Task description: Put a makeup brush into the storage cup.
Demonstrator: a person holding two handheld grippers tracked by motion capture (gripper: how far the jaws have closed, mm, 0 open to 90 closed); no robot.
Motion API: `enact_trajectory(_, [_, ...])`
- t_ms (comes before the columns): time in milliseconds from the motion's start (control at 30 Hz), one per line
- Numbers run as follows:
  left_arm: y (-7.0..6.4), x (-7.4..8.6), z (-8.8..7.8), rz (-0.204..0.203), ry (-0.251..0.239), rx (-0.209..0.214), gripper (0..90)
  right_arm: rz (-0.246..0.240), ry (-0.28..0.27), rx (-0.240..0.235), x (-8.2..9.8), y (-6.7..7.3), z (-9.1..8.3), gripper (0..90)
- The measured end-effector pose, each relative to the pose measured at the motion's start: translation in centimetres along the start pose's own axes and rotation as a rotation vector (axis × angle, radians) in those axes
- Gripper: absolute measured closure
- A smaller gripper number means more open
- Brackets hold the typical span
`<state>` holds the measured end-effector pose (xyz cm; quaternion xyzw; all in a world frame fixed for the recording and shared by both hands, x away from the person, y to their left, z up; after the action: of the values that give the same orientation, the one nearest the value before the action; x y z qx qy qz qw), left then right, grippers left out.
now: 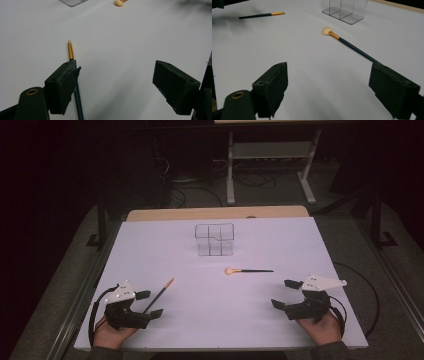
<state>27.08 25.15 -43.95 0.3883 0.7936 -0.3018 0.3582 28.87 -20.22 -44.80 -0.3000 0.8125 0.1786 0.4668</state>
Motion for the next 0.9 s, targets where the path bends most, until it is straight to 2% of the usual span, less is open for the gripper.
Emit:
enact_trajectory(33, [0.1,0.0,0.0,0.009,0.007,0.000,19.5,0.005,0.004,-0.001,0.1,-0.1,0.1,14.6])
enact_trajectory(267, [0.6,0.0,0.4,-0.009,0.013,-0.008,19.8,0.021,0.007,-0.010,0.2,-0.6,0.5,14.6])
enact_trajectory(533, [1.0,0.0,0.2,-0.011,0.011,-0.023,20.9,0.021,0.010,-0.010,0.2,-0.7,0.7,14.7])
enact_trajectory(700, [1.3,-0.1,0.3,-0.012,0.017,-0.033,20.5,0.041,0.017,-0.005,0.2,-0.8,0.6,14.7])
enact_trajectory(900, [1.6,-0.4,0.7,-0.006,0.025,-0.044,21.7,0.028,0.010,0.004,0.1,-0.8,0.4,14.7])
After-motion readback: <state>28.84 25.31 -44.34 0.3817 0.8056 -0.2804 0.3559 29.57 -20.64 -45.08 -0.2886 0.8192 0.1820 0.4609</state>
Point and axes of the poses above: each handheld gripper's, and its own axes: z roughly forward along the jaws, x roughly out of its underside, y roughly to its left, the point moved 5 cm from there along z, roughly forward along the jaws, and after that the axes turned 10 degrees about x, right-handed, at the moved point
